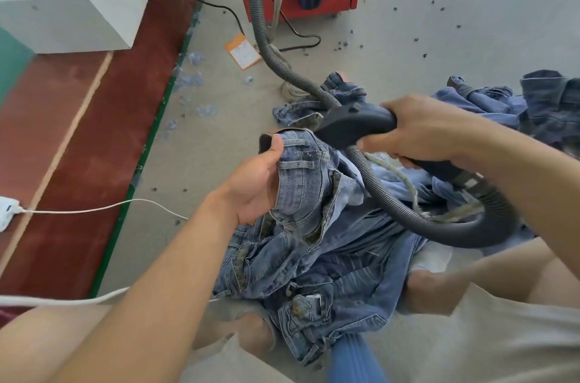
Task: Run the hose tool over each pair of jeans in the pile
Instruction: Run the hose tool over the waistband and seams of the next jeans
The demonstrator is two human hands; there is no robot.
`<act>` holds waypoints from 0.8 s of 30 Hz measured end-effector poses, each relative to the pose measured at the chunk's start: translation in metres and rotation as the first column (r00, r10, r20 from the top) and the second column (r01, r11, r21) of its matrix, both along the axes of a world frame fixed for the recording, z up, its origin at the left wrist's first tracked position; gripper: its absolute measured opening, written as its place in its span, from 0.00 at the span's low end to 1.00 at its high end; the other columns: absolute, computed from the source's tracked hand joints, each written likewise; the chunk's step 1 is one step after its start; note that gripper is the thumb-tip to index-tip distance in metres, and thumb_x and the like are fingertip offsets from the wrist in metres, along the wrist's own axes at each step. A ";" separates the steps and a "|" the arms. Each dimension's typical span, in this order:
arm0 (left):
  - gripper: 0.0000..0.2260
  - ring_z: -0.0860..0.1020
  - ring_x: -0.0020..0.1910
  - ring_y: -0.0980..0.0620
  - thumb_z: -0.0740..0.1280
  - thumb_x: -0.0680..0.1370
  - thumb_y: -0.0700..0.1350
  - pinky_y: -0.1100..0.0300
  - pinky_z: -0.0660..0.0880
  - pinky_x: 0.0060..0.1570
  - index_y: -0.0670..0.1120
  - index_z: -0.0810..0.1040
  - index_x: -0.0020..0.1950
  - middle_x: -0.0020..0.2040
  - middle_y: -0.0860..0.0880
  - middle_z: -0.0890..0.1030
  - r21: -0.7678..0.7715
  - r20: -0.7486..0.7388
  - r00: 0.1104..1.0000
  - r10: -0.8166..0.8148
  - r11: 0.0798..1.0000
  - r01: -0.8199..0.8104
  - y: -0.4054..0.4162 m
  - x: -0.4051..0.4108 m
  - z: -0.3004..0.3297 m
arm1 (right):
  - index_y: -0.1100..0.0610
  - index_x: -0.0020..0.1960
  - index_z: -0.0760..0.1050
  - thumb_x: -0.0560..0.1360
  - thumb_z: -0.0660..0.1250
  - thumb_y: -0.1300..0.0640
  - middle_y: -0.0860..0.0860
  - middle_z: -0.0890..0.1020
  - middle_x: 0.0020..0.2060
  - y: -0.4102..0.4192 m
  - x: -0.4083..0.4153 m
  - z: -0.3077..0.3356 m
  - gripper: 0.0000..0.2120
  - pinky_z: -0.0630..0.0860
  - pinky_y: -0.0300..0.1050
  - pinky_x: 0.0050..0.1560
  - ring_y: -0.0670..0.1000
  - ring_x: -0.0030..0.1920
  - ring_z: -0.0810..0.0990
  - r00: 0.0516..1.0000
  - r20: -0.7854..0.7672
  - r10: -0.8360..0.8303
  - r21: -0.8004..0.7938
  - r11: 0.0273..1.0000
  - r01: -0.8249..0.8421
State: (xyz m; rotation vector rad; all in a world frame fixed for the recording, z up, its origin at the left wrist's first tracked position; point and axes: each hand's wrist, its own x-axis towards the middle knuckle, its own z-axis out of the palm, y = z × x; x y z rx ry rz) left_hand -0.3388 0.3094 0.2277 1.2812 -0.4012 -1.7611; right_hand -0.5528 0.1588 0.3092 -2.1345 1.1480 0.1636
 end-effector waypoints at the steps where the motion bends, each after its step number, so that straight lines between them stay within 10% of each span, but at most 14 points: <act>1: 0.27 0.78 0.69 0.41 0.47 0.87 0.60 0.46 0.78 0.65 0.45 0.70 0.77 0.70 0.41 0.79 -0.003 -0.004 1.000 0.003 1.000 -0.003 0.000 0.001 0.000 | 0.48 0.45 0.78 0.72 0.74 0.44 0.44 0.82 0.25 0.002 -0.002 0.001 0.09 0.71 0.36 0.22 0.43 0.22 0.78 0.998 -0.034 0.057 0.001 0.998 -0.057; 17: 0.29 0.75 0.72 0.40 0.43 0.86 0.61 0.43 0.73 0.68 0.48 0.70 0.77 0.73 0.41 0.76 -0.053 -0.035 0.999 -0.025 0.998 0.023 -0.001 0.010 -0.002 | 0.46 0.44 0.76 0.72 0.75 0.44 0.44 0.80 0.32 -0.011 -0.011 -0.001 0.09 0.69 0.44 0.33 0.44 0.34 0.78 0.977 -0.063 0.202 -0.244 0.946 -0.212; 24: 0.33 0.81 0.60 0.46 0.44 0.85 0.66 0.51 0.77 0.56 0.48 0.73 0.76 0.67 0.43 0.81 -0.039 -0.010 0.999 -0.048 0.998 0.047 -0.003 0.000 -0.009 | 0.43 0.48 0.77 0.73 0.74 0.45 0.40 0.80 0.34 0.020 0.013 -0.011 0.08 0.70 0.27 0.38 0.35 0.41 0.77 0.935 0.064 0.348 -0.140 0.931 -0.337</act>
